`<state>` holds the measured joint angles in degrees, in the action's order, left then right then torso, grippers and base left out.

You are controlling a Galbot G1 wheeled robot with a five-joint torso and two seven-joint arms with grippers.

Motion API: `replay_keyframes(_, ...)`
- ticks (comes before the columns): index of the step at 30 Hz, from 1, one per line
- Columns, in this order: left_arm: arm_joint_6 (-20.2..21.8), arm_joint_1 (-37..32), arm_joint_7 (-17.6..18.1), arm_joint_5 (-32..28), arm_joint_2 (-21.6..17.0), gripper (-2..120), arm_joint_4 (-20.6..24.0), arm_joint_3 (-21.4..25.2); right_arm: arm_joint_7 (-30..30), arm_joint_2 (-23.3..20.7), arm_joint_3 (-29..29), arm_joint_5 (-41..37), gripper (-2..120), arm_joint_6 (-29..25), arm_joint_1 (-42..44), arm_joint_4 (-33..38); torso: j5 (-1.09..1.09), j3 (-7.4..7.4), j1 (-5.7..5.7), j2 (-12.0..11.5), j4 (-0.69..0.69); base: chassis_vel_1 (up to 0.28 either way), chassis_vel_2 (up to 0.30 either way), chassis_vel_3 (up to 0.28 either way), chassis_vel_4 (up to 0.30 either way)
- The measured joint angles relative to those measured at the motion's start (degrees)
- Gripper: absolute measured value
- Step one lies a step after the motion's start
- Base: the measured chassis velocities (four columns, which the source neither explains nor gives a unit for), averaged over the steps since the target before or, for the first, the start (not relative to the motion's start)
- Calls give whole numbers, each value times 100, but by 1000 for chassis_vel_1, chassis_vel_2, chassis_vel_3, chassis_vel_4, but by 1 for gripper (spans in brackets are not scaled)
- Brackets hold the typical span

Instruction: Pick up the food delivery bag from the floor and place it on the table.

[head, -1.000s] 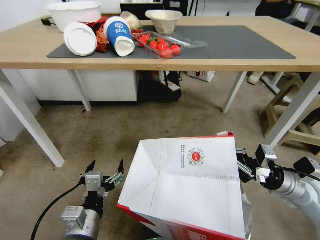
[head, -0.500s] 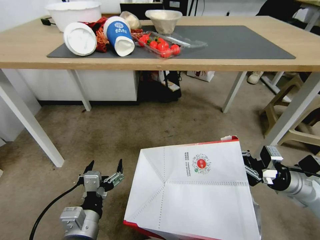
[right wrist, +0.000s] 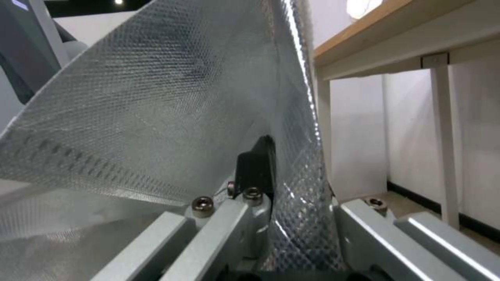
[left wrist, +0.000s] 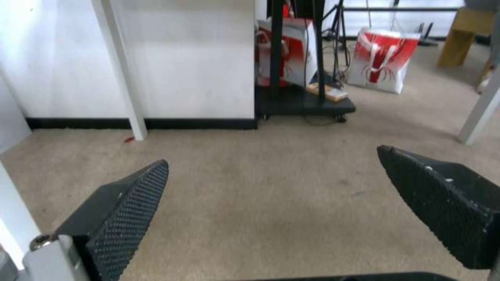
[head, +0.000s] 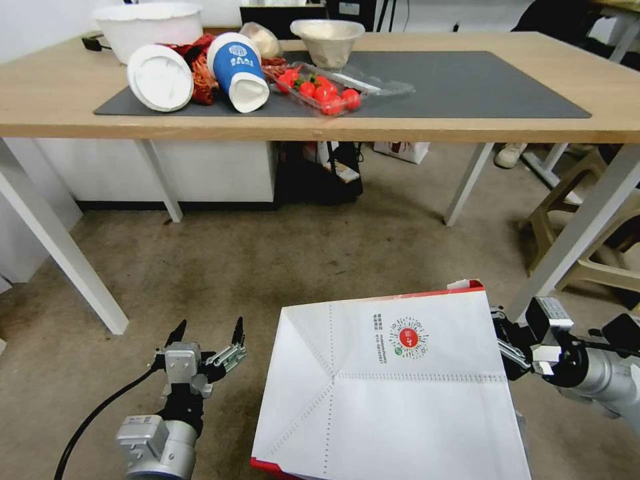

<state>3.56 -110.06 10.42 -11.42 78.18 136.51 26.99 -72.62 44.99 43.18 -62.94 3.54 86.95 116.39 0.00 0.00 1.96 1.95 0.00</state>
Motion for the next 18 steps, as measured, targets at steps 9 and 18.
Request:
replay_keyframes(9,-107,-79,-65,26,-10,100,35,31,-11,14,23,18,0,-16,35,52,0,49,4,60,0,0,0,0,0)
replay_keyframes(18,-156,-115,-53,57,-9,100,41,87,-70,72,-6,54,0,0,15,61,0,252,11,270,0,0,0,0,0)
